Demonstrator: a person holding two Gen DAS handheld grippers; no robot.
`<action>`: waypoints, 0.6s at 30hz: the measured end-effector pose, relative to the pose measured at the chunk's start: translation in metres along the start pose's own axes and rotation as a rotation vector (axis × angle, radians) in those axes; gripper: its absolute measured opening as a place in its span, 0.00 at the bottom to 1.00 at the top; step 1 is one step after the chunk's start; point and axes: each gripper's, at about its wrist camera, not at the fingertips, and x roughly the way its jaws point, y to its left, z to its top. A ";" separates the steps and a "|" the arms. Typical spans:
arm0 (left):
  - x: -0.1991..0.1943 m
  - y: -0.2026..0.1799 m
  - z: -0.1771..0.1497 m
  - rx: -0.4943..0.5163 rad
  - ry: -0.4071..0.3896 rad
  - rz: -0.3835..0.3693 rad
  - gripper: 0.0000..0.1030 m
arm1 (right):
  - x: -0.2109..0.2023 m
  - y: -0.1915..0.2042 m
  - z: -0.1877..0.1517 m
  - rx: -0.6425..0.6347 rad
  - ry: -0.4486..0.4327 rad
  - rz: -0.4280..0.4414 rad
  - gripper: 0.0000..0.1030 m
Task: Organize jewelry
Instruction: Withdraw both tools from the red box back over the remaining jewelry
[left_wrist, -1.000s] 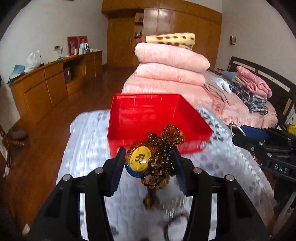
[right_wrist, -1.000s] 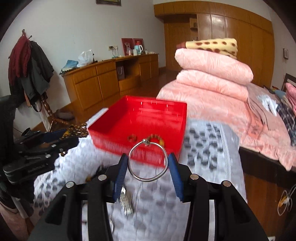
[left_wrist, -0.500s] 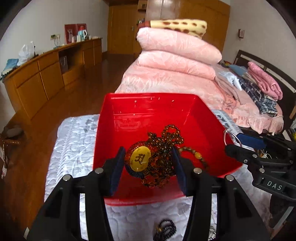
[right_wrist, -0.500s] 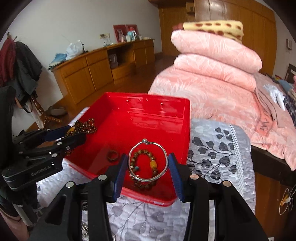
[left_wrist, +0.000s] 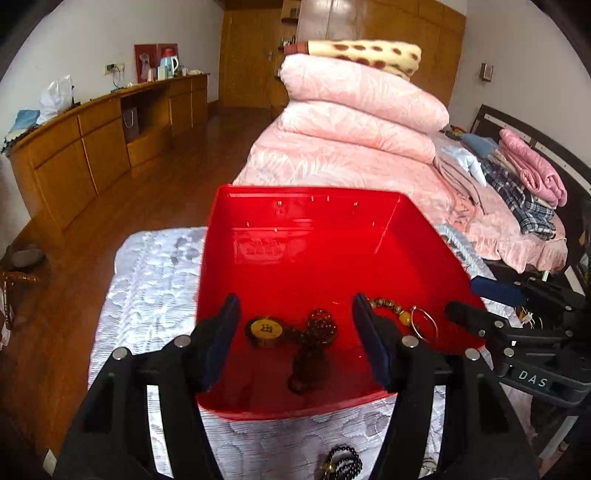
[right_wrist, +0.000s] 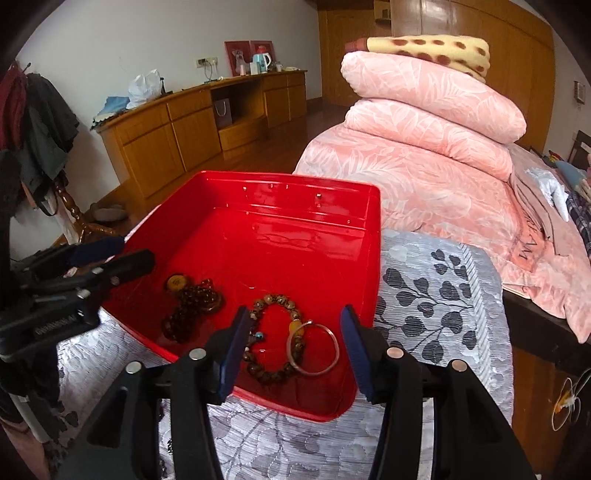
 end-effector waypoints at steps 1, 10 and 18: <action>-0.009 0.001 0.000 -0.003 -0.016 -0.002 0.60 | -0.007 -0.001 -0.001 0.003 -0.013 0.001 0.49; -0.079 -0.007 -0.029 0.047 -0.121 0.043 0.81 | -0.070 0.001 -0.044 0.020 -0.102 -0.002 0.61; -0.121 -0.012 -0.086 0.044 -0.143 0.087 0.88 | -0.105 0.004 -0.107 0.091 -0.126 0.012 0.63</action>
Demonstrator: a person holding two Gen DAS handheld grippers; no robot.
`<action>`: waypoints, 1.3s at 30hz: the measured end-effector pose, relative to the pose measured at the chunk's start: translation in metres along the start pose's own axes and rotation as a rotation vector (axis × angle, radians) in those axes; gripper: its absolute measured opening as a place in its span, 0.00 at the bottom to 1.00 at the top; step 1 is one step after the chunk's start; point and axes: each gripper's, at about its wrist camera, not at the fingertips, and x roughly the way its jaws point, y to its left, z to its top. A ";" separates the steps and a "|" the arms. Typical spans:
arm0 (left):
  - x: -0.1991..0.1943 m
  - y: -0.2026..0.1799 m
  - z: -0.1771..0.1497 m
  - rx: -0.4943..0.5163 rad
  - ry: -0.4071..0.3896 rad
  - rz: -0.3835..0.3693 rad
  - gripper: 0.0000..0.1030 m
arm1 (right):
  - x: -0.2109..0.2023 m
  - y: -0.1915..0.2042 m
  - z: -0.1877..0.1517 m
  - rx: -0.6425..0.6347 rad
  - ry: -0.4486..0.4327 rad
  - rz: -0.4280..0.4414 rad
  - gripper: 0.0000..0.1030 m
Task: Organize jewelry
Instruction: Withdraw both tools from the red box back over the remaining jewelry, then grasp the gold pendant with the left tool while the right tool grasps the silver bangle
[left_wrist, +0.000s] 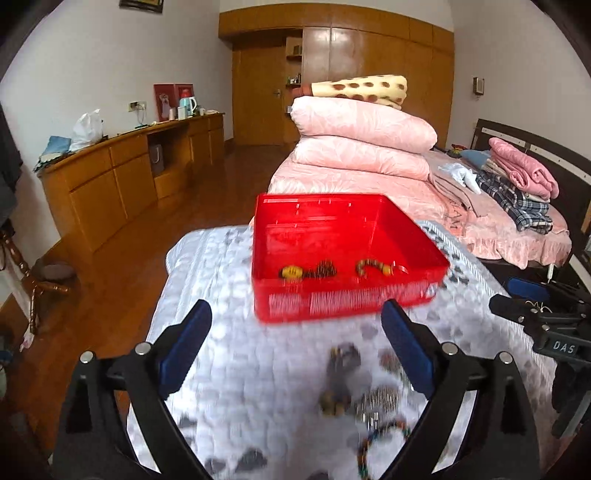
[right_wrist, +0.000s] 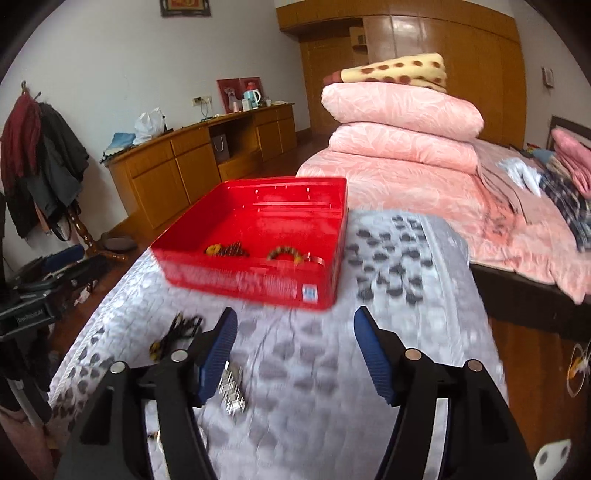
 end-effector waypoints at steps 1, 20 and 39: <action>-0.004 -0.001 -0.008 0.000 0.005 0.004 0.89 | -0.003 0.000 -0.005 0.000 0.002 -0.001 0.63; -0.036 -0.009 -0.098 -0.007 0.118 0.036 0.91 | -0.020 0.027 -0.082 -0.024 0.076 -0.017 0.85; -0.029 -0.035 -0.139 0.035 0.212 -0.018 0.86 | -0.026 0.024 -0.098 -0.023 0.113 -0.041 0.91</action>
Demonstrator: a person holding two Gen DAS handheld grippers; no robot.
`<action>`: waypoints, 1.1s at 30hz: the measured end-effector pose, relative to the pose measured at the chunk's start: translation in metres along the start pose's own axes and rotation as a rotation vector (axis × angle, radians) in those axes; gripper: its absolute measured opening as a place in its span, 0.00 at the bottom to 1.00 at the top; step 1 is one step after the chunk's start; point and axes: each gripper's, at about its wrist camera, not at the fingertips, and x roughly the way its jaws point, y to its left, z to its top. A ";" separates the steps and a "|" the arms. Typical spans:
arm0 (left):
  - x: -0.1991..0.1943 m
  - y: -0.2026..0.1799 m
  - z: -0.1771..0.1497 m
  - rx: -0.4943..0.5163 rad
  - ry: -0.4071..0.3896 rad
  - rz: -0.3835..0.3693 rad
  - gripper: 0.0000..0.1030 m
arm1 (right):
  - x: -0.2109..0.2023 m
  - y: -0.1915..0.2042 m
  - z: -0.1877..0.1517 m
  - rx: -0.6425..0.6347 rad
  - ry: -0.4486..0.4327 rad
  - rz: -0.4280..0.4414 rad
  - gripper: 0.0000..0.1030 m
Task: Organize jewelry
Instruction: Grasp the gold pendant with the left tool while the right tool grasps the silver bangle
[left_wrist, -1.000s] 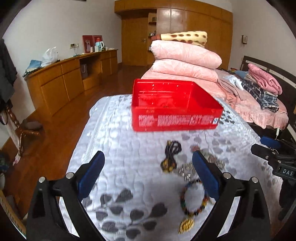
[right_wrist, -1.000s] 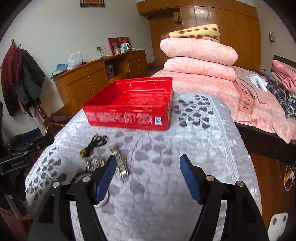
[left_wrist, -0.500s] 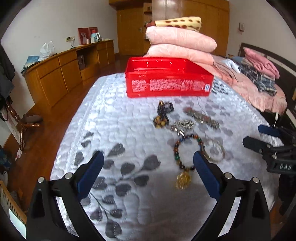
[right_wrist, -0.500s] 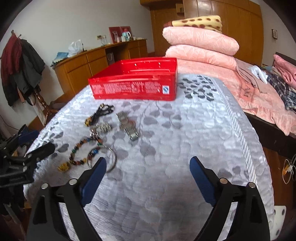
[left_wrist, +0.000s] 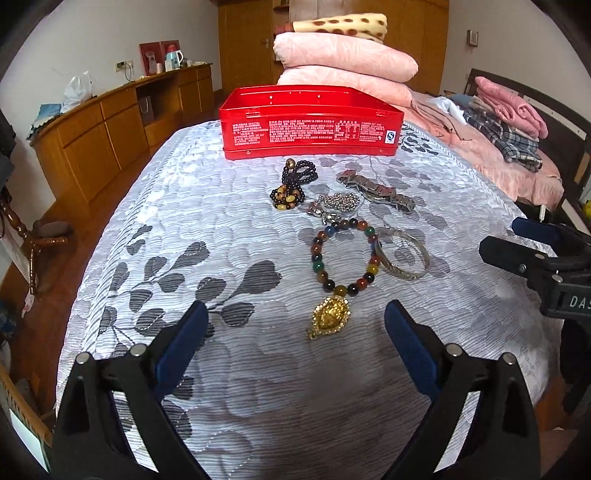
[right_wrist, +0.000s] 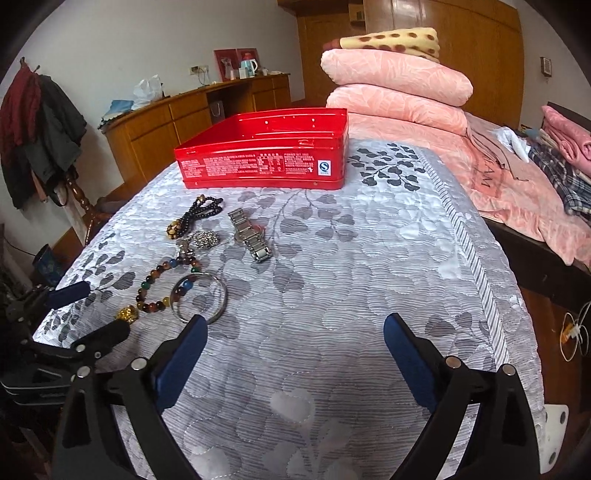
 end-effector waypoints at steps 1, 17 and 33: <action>0.001 -0.001 0.000 0.001 0.008 -0.004 0.75 | 0.000 0.000 0.000 0.000 0.000 0.001 0.91; 0.011 0.000 0.003 -0.018 0.034 -0.083 0.20 | 0.007 0.000 0.002 0.006 0.013 0.016 0.91; 0.008 0.038 0.016 -0.122 -0.006 -0.020 0.19 | 0.032 0.040 0.011 -0.096 0.071 0.159 0.81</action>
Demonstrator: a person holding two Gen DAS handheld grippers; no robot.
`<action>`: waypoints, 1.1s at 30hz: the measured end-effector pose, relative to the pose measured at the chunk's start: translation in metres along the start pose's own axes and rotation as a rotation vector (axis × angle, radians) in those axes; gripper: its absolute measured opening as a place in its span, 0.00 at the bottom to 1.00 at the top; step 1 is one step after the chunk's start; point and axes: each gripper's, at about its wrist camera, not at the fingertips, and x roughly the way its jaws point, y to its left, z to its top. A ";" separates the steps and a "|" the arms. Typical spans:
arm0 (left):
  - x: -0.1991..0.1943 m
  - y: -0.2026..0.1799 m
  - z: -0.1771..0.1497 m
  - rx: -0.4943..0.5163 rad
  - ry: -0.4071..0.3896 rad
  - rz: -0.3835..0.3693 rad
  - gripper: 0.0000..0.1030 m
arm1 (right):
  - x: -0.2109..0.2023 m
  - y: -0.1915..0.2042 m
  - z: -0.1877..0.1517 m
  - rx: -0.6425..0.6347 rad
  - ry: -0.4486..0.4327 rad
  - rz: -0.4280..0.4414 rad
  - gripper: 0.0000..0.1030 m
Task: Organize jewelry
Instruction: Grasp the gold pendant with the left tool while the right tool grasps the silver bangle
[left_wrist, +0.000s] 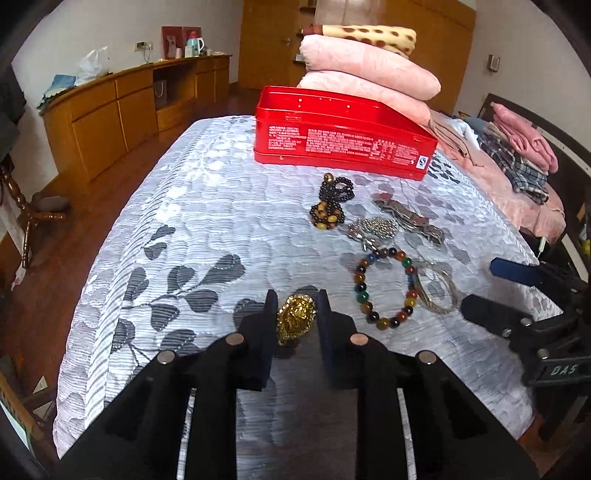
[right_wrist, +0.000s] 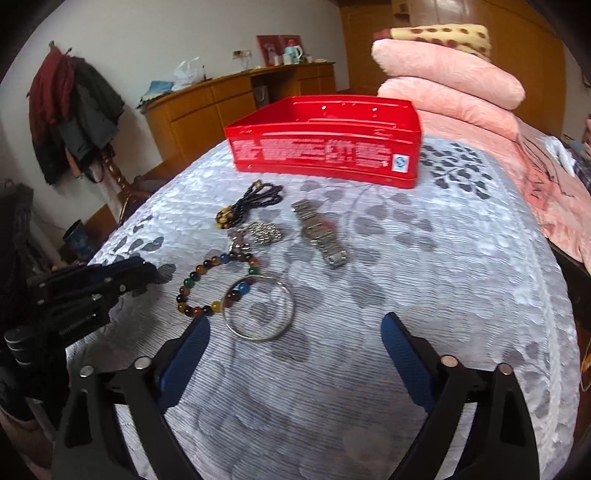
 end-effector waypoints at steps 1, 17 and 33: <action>0.001 0.001 0.001 -0.001 0.000 0.000 0.19 | 0.003 0.000 0.001 0.000 0.008 0.006 0.79; 0.012 0.012 0.007 -0.014 0.004 0.007 0.19 | 0.025 0.016 0.007 -0.062 0.055 -0.014 0.67; 0.009 0.010 0.002 -0.015 0.003 -0.001 0.19 | 0.018 0.010 0.005 -0.028 0.036 -0.061 0.47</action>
